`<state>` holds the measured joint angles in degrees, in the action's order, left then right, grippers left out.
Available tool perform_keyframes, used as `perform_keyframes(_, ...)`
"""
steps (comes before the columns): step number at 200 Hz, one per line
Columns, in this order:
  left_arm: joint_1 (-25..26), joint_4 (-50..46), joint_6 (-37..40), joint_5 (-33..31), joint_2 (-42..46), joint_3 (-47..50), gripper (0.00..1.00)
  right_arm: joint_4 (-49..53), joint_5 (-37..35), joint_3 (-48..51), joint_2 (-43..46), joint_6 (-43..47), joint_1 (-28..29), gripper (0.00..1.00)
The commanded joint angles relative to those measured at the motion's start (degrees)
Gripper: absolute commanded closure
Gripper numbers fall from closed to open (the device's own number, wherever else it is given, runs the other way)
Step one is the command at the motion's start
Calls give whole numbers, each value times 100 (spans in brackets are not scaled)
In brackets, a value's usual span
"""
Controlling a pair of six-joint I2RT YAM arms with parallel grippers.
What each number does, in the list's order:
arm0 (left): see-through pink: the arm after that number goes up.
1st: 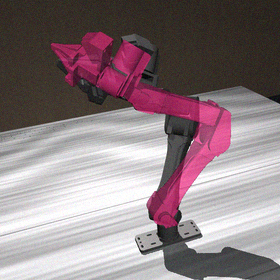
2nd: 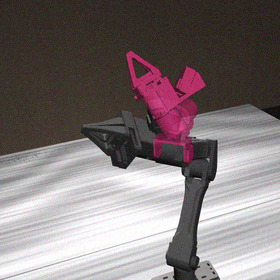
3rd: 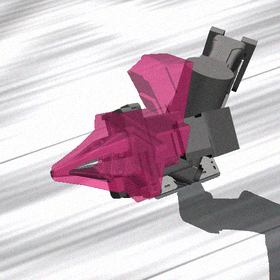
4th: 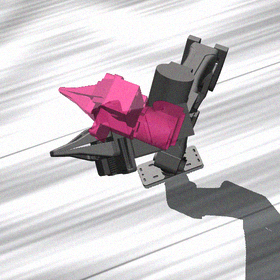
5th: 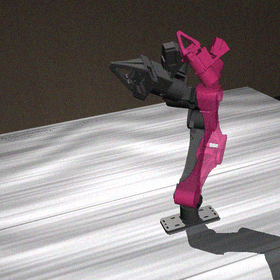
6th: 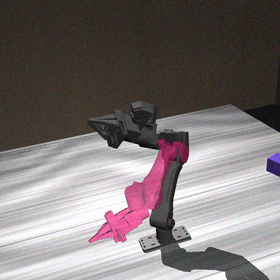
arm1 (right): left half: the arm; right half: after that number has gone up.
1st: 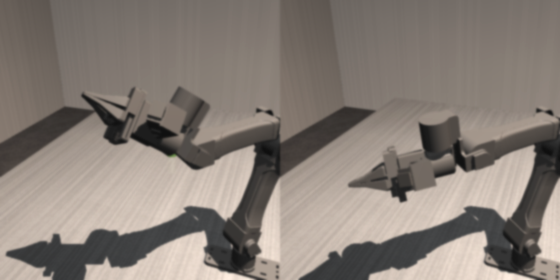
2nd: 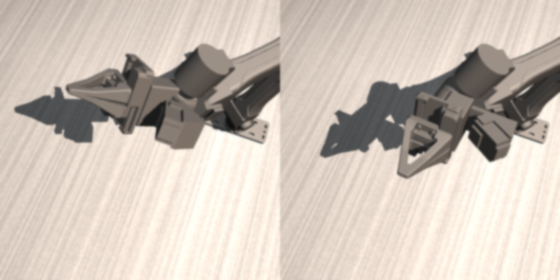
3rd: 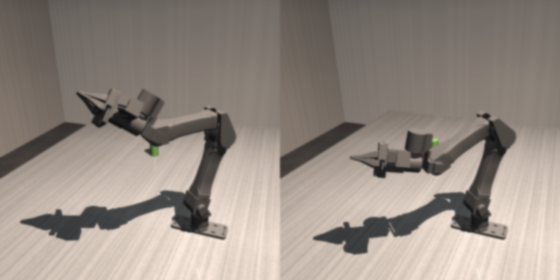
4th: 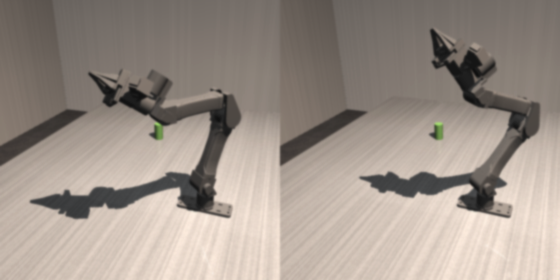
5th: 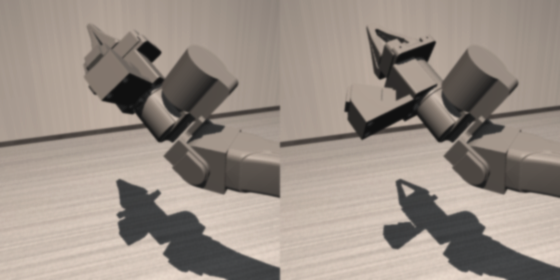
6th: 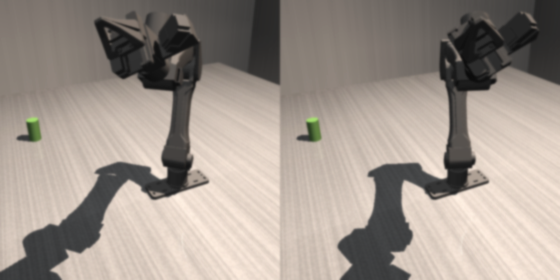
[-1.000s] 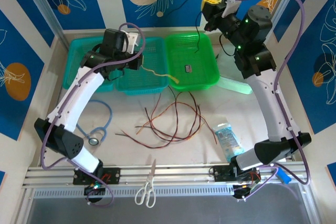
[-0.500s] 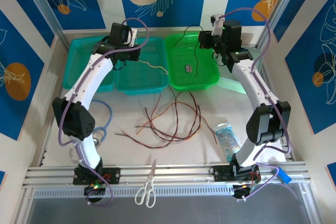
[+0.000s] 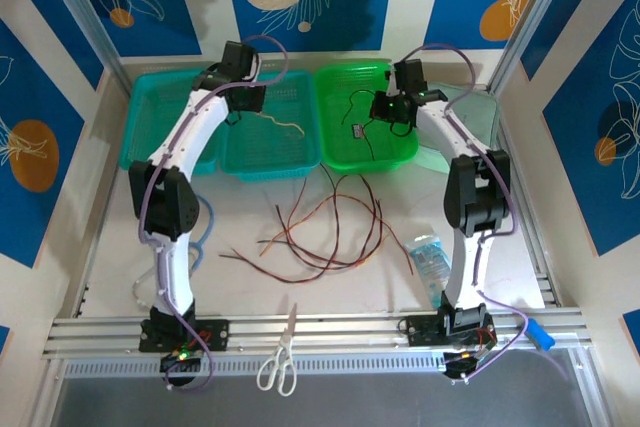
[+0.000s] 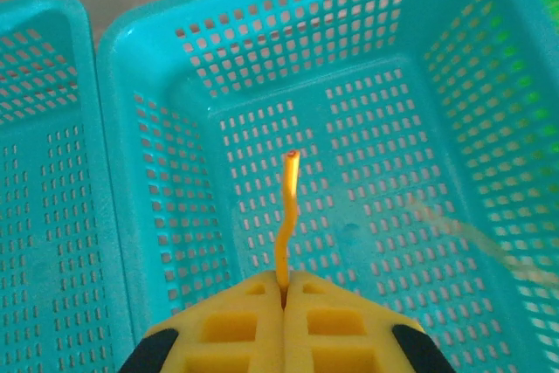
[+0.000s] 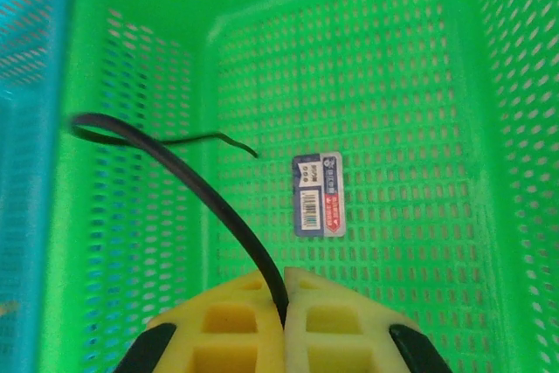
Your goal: Untangle the cables
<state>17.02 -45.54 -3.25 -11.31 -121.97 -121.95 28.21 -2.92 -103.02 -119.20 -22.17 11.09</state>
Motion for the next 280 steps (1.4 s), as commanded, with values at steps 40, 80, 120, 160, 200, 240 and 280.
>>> perform_keyframes(40,19,-821,216,-301,-1066,-824,97,1293,186,-1673,-1394,-208,-52,100)
perform_keyframes(80,21,-800,270,-81,-1303,-957,51,1874,142,-2982,-2172,-115,-72,94)
perform_keyframes(120,34,-1348,193,120,-1298,-1525,31,2286,356,-3605,-2307,-135,-223,59)
perform_keyframes(160,45,-1291,72,264,-803,-1521,24,2467,177,-3735,-1853,-28,-224,38)
perform_keyframes(200,141,-1337,-86,417,-274,-1492,23,2426,72,-3267,-913,98,-139,35)
perform_keyframes(240,415,-1255,-245,839,593,-648,23,2570,-298,-1926,575,-181,100,37)
perform_keyframes(280,691,-366,-613,1350,2072,1472,23,2043,-907,934,2654,-523,591,42)
